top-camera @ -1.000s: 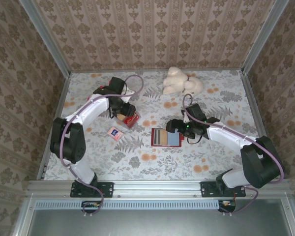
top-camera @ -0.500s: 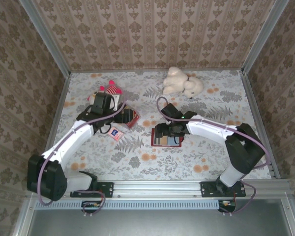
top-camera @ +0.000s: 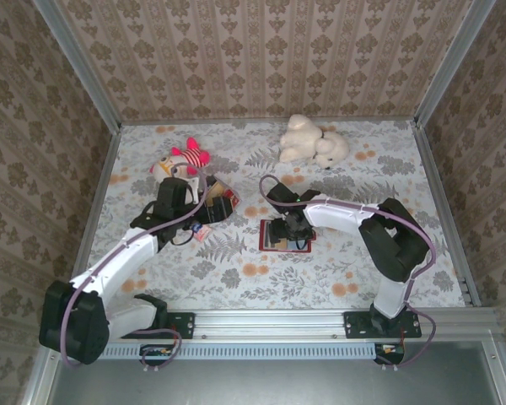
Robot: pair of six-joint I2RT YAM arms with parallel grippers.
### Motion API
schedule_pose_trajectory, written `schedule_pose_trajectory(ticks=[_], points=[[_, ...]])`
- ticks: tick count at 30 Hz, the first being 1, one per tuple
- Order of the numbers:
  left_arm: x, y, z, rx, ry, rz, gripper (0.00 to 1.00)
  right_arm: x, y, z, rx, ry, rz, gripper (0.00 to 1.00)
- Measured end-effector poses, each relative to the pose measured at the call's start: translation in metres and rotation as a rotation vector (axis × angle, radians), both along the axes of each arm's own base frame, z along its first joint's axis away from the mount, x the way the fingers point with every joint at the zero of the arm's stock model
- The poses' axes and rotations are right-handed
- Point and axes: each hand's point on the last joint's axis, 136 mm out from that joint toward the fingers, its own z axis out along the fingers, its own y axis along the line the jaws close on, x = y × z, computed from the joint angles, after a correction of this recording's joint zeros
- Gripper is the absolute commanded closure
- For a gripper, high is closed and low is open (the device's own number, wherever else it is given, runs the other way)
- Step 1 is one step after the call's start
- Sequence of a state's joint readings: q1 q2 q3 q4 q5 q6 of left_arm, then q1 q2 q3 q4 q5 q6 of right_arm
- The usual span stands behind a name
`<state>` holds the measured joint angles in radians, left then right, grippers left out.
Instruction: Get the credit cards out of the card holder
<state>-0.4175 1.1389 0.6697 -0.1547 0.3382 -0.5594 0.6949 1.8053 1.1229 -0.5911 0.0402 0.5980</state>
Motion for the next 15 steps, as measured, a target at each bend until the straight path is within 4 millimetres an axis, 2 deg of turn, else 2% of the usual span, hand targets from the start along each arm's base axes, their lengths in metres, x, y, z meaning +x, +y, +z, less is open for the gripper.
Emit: schedule_pose_trajectory(ticks=[4,9,11,15], points=[[-0.009,-0.013,-0.014,-0.050,0.063,-0.031,0.06,0.001,-0.001,0.000,0.000,-0.001,-0.006,0.41],[-0.023,-0.041,-0.030,-0.077,0.144,-0.088,0.13,0.003,0.000,-0.001,0.012,-0.003,-0.011,0.46],[-0.030,-0.053,-0.036,-0.085,0.175,-0.108,0.19,0.003,-0.001,-0.002,0.021,-0.003,-0.014,0.46],[-0.040,-0.073,-0.053,-0.099,0.250,-0.123,0.38,0.003,-0.003,-0.001,0.050,-0.007,-0.022,0.47]])
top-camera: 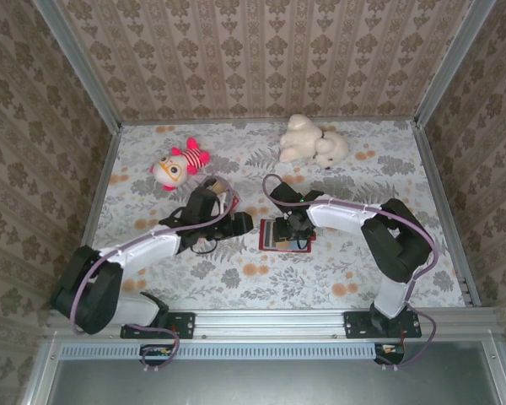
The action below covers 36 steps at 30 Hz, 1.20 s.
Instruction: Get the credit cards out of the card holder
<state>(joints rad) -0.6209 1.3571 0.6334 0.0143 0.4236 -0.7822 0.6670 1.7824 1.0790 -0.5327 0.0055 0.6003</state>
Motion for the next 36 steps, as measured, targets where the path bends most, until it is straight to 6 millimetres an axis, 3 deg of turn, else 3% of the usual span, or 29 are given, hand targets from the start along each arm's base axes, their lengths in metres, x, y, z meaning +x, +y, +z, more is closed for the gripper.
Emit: schedule_pose_trajectory(ticks=[4,10,22,36], points=[[-0.004,-0.015,-0.013,-0.018,0.064,0.005,0.54,0.000,-0.001,0.001,0.042,-0.005,-0.006,0.47],[-0.009,-0.041,-0.026,-0.025,0.128,-0.014,0.63,0.001,-0.002,0.001,0.080,-0.002,-0.017,0.50],[-0.010,-0.067,-0.040,-0.052,0.215,-0.016,0.67,0.001,-0.004,0.001,0.084,-0.007,-0.021,0.52],[-0.014,-0.067,-0.052,-0.010,0.269,-0.005,0.64,0.001,-0.004,0.000,0.084,-0.007,-0.021,0.52]])
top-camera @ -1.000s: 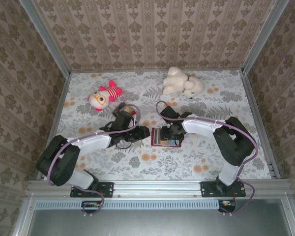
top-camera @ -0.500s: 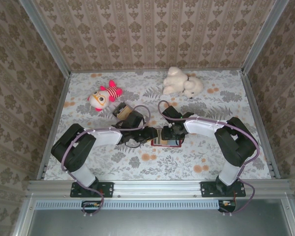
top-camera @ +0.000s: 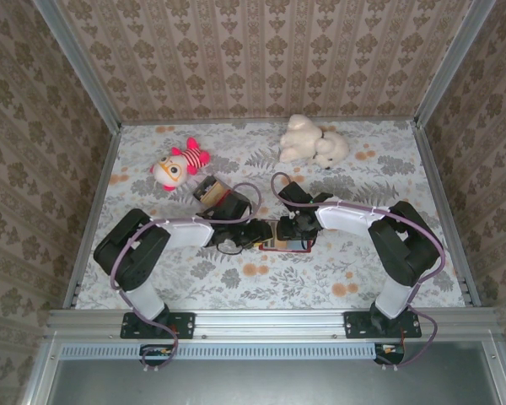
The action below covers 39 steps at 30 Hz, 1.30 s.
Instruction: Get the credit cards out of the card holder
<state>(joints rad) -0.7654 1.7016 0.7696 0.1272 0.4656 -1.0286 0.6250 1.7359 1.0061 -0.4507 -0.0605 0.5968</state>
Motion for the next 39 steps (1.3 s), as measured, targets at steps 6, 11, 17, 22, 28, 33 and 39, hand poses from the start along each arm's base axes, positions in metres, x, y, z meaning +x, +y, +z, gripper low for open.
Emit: schedule_pose_trajectory(ticks=[6,11,17,22,28,33,39], points=[[0.001,-0.002,-0.001,0.022,0.025,-0.009,0.62,0.000,0.000,0.000,0.001,-0.001,-0.002,0.52],[-0.001,-0.002,-0.002,0.050,0.040,-0.019,0.63,0.001,-0.001,0.000,0.031,0.000,-0.007,0.52],[-0.004,-0.004,-0.004,0.044,0.055,-0.033,0.69,0.001,-0.001,0.000,0.073,0.011,-0.015,0.52],[-0.006,-0.007,-0.001,0.024,0.057,-0.050,0.71,0.001,0.000,0.001,0.091,0.014,-0.017,0.52],[-0.006,-0.010,0.002,0.005,0.047,-0.067,0.71,0.001,0.000,0.001,0.120,0.013,-0.021,0.52],[-0.004,-0.016,0.009,-0.040,0.030,-0.082,0.71,0.001,-0.001,0.005,0.168,0.009,-0.041,0.50],[-0.002,-0.023,0.016,-0.103,0.000,-0.096,0.71,0.001,-0.012,0.025,0.257,-0.023,-0.105,0.43]])
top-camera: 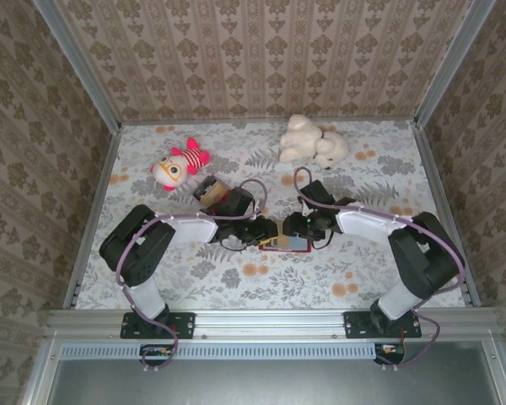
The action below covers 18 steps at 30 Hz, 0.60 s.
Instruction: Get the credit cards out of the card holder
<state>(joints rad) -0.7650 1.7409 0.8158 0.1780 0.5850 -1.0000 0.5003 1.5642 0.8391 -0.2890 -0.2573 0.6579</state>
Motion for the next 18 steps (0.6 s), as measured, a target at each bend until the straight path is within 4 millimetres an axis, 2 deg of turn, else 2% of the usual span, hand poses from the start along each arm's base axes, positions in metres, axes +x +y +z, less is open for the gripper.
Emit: schedule_pose_trajectory(ticks=[5,10,18], points=[[0.003,-0.008,0.009,-0.050,-0.024,-0.005,0.71,0.005,-0.007,0.033,0.082,-0.081,-0.054,0.35],[-0.001,-0.016,0.014,-0.077,-0.035,-0.022,0.71,0.005,-0.022,0.062,0.139,-0.156,-0.119,0.21],[-0.007,-0.037,0.007,-0.077,-0.025,-0.060,0.69,0.001,-0.040,0.080,0.155,-0.218,-0.175,0.17]])
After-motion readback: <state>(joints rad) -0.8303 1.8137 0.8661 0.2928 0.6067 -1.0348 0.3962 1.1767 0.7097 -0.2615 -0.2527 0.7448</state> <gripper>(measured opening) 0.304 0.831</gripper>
